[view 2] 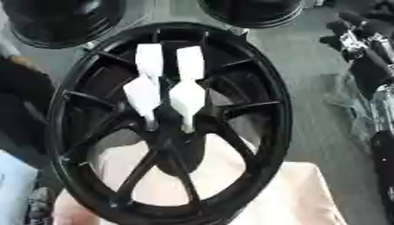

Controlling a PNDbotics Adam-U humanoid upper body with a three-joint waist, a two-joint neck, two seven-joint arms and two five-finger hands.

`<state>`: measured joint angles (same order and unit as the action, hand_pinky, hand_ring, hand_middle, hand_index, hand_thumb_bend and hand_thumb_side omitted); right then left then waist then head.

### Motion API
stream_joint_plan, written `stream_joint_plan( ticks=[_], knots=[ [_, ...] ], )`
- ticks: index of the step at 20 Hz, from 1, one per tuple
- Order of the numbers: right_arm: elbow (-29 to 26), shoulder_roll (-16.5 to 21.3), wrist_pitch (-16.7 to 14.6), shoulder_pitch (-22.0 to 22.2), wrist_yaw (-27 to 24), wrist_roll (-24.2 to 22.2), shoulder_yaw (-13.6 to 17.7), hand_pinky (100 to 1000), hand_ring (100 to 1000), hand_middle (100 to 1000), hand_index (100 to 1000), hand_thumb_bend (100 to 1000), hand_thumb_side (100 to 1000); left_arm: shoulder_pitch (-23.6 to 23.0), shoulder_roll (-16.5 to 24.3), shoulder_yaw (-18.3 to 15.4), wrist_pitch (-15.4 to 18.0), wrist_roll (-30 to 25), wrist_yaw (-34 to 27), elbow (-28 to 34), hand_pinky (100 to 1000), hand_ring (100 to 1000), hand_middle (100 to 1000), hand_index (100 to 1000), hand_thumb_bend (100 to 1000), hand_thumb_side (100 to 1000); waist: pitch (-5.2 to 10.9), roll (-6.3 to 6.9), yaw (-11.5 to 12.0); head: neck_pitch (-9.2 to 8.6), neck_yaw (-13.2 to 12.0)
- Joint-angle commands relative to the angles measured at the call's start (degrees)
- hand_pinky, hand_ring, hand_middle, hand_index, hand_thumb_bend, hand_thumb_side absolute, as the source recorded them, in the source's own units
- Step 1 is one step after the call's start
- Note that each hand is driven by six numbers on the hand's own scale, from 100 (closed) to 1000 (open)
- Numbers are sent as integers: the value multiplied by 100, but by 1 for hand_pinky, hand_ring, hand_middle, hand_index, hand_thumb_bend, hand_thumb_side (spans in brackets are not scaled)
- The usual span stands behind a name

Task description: Pull the pin out of the wheel hub.

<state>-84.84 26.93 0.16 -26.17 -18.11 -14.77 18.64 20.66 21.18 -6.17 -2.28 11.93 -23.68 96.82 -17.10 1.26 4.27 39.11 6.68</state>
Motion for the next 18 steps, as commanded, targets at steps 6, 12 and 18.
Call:
stream_joint_plan(
  ticks=[6,12,18],
  knots=[
    [-95,124,19,-84,-6,-2,26,958,726,772,897,286,410,36,195,-34,8,9,30,124,706,835,758,797,100,688,110,-11,4,-80,-1],
    [-17,332,57,-342,-203,90,-15,955,725,773,898,287,395,17,251,-85,26,58,34,118,706,836,759,797,100,685,145,-55,-13,0,-73],
    [60,919,-72,-988,-574,37,-380,951,732,778,906,284,370,-68,325,-104,38,80,48,130,706,836,758,797,100,682,239,-103,-89,107,-146]
  ],
)
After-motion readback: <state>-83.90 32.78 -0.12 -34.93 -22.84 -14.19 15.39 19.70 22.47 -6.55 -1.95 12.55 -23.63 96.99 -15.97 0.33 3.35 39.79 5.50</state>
